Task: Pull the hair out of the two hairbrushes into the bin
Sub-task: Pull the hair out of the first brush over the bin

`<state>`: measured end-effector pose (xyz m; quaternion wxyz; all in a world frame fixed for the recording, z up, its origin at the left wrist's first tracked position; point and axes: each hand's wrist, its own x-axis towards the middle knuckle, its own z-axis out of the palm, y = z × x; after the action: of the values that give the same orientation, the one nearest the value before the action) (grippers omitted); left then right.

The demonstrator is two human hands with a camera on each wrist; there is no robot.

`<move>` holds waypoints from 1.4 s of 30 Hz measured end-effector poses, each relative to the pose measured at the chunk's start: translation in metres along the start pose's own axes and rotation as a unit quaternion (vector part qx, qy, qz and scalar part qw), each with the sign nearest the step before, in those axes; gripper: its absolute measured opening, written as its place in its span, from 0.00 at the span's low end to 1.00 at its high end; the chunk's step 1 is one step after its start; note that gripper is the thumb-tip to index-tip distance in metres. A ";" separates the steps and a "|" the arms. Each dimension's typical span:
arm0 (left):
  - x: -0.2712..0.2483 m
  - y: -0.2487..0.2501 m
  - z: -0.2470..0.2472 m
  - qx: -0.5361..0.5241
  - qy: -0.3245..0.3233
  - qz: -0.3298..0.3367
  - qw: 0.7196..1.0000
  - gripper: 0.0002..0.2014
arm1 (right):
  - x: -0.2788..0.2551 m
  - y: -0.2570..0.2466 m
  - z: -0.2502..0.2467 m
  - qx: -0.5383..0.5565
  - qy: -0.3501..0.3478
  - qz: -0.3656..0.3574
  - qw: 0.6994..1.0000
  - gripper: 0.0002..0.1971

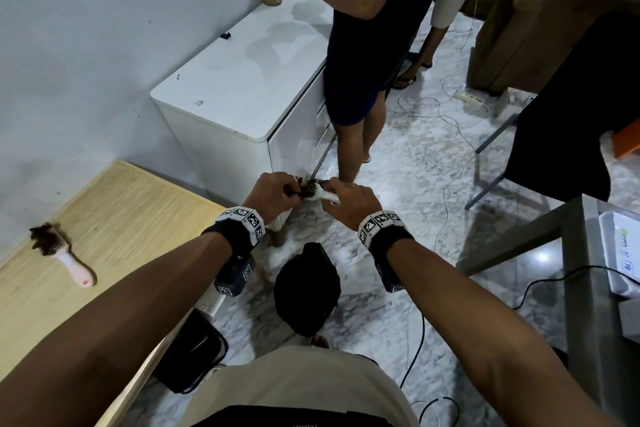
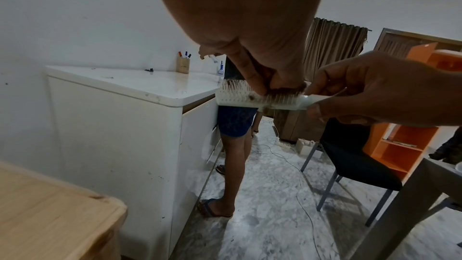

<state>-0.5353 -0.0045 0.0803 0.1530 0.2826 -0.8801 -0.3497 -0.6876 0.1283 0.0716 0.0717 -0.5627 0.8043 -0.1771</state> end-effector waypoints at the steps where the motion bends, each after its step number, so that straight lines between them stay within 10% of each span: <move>1: -0.001 0.000 0.000 -0.006 -0.003 0.006 1.000 0.05 | -0.001 0.001 0.000 0.000 0.000 0.002 1.000 0.13; 10: 0.002 -0.009 0.005 0.017 0.001 0.069 0.998 0.25 | 0.000 -0.002 0.000 -0.004 0.007 0.012 1.000 0.12; 18: 0.006 -0.013 0.004 -0.020 -0.007 0.063 0.998 0.08 | 0.003 0.000 0.003 -0.002 0.007 0.021 1.000 0.13; 31: -0.022 -0.045 0.016 0.150 -0.278 -0.054 0.947 0.09 | 0.012 0.028 -0.012 0.072 0.092 0.227 0.967 0.14; 42: -0.030 -0.047 0.032 0.102 -0.266 -0.045 0.958 0.14 | 0.003 0.029 -0.002 0.040 0.053 0.199 0.978 0.13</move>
<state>-0.5082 0.0019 0.0224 -0.1319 0.2328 -0.9063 -0.3273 -0.7145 0.1347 0.0629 0.0852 -0.3778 0.8952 -0.2205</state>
